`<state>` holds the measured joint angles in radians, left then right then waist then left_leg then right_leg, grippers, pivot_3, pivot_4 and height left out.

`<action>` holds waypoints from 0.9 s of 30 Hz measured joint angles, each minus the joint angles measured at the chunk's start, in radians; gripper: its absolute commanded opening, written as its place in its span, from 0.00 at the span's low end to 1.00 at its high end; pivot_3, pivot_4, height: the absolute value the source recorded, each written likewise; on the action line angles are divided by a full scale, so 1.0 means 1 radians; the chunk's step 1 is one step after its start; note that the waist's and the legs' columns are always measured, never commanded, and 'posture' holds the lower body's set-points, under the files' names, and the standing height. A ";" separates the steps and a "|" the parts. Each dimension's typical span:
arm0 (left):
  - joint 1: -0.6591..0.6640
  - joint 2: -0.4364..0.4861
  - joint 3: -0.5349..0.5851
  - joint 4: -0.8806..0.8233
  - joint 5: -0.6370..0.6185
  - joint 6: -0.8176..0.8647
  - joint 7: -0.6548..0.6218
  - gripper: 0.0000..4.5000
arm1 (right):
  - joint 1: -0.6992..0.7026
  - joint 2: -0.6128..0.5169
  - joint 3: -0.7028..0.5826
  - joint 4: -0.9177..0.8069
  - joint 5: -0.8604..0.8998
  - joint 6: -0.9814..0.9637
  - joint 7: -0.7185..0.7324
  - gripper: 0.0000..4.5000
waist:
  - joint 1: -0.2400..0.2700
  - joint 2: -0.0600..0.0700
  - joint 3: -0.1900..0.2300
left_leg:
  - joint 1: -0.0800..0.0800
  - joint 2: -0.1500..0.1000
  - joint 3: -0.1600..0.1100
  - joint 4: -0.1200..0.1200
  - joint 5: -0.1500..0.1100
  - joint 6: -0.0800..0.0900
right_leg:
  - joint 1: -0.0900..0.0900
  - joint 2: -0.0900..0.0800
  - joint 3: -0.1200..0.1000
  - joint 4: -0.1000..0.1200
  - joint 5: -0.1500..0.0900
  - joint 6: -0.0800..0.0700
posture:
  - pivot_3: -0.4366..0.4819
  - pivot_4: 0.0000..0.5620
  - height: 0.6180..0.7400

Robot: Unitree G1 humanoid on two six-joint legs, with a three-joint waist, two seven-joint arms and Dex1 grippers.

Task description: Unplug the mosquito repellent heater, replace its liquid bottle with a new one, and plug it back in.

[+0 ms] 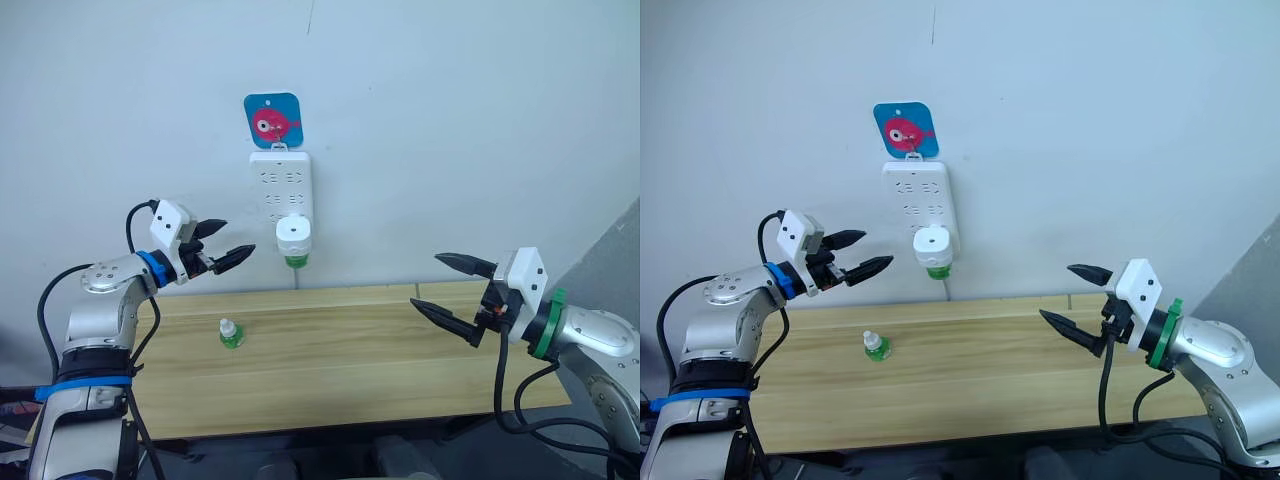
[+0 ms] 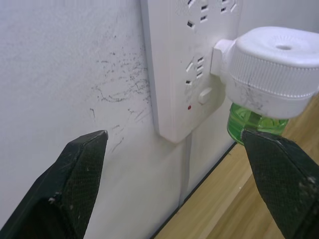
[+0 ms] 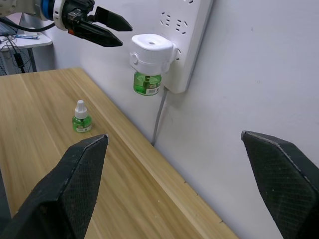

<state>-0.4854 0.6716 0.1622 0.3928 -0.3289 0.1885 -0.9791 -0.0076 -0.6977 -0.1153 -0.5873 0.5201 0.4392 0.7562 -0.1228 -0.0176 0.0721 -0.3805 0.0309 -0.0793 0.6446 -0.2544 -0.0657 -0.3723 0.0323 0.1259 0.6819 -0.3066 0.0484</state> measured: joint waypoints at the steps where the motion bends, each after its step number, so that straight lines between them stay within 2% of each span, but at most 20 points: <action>1: -0.005 0.000 -0.001 0.008 0.000 0.000 -0.007 1.00 | -0.003 0.000 0.002 0.000 -0.001 0.000 -0.001 0.99 | -0.002 0.000 0.000 | 0.000 0.000 0.000 0.000 0.000 0.000 | 0.000 0.000 0.000 0.000 0.000 0.000 | 0.32 0.11 1.00; 12: -0.156 -0.049 -0.058 0.244 0.061 -0.089 -0.038 1.00 | -0.032 0.000 0.022 -0.031 0.003 0.046 -0.027 0.99 | -0.019 0.000 0.003 | -0.001 -0.001 -0.001 0.000 0.000 0.000 | 0.000 0.000 0.000 0.000 0.000 0.000 | 0.30 0.13 1.00; 27: -0.260 -0.080 -0.081 0.438 0.114 -0.202 -0.093 1.00 | -0.067 0.007 0.023 -0.090 0.021 0.125 -0.078 0.99 | -0.019 -0.001 0.007 | -0.001 -0.001 -0.002 0.001 0.000 0.000 | 0.000 0.000 -0.001 0.000 0.001 0.001 | 0.28 0.13 1.00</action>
<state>-0.7456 0.5912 0.0815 0.8304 -0.2154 -0.0131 -1.0724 -0.0744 -0.6911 -0.0927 -0.6772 0.5408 0.5643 0.6780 -0.1416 -0.0188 0.0791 -0.3818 0.0297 -0.0812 0.6455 -0.2542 -0.0657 -0.3718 0.0325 0.1252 0.6819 -0.3060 0.0496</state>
